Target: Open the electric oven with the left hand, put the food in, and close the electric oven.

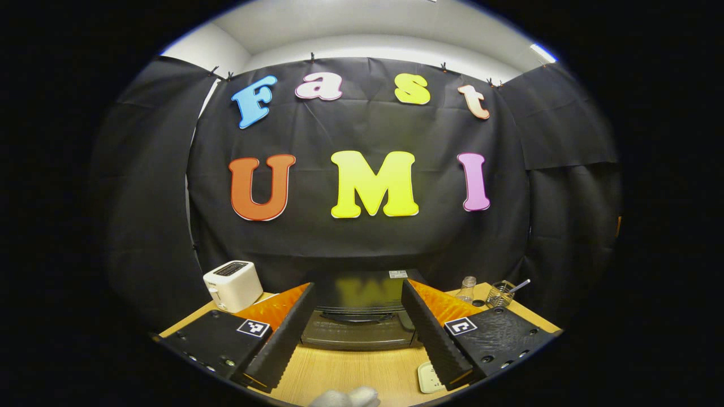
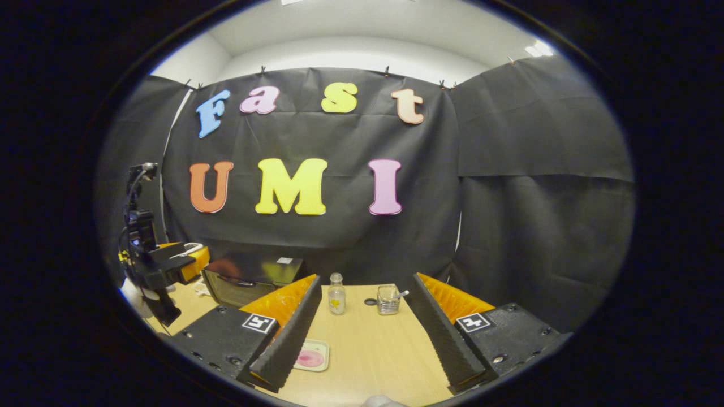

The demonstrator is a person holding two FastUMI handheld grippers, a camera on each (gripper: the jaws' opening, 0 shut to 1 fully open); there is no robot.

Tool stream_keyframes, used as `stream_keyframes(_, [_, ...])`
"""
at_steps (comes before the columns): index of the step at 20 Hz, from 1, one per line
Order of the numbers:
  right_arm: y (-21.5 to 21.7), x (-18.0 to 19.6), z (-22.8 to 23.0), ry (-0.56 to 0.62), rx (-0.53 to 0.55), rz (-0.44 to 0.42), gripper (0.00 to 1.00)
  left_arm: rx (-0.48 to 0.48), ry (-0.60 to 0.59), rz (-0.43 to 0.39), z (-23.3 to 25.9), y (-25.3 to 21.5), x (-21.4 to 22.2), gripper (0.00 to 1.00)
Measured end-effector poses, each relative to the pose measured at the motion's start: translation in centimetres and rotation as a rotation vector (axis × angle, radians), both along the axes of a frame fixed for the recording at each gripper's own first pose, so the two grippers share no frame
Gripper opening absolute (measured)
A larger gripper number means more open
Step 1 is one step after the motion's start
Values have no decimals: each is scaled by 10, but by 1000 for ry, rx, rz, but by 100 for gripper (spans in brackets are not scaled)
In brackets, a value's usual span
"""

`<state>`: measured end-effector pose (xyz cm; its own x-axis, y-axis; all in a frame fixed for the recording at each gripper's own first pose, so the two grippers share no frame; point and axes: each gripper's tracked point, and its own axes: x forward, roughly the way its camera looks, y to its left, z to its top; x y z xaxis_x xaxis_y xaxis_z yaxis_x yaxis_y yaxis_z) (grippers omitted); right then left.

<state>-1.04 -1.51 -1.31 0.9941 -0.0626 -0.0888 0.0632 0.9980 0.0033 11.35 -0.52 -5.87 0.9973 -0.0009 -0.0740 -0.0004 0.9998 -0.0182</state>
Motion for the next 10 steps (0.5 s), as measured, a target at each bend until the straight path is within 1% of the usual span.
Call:
stream_keyframes(4, [-10,-6,-6,34,-10,-39,96,4,70,15,-42,1,47,96])
stream_keyframes(5, [-12,-7,-8,44,-15,-50,100,12,84,18,-51,1,59,96])
stream_keyframes(10, [-24,-6,-18,85,-24,-98,100,44,163,-9,-92,-5,93,97])
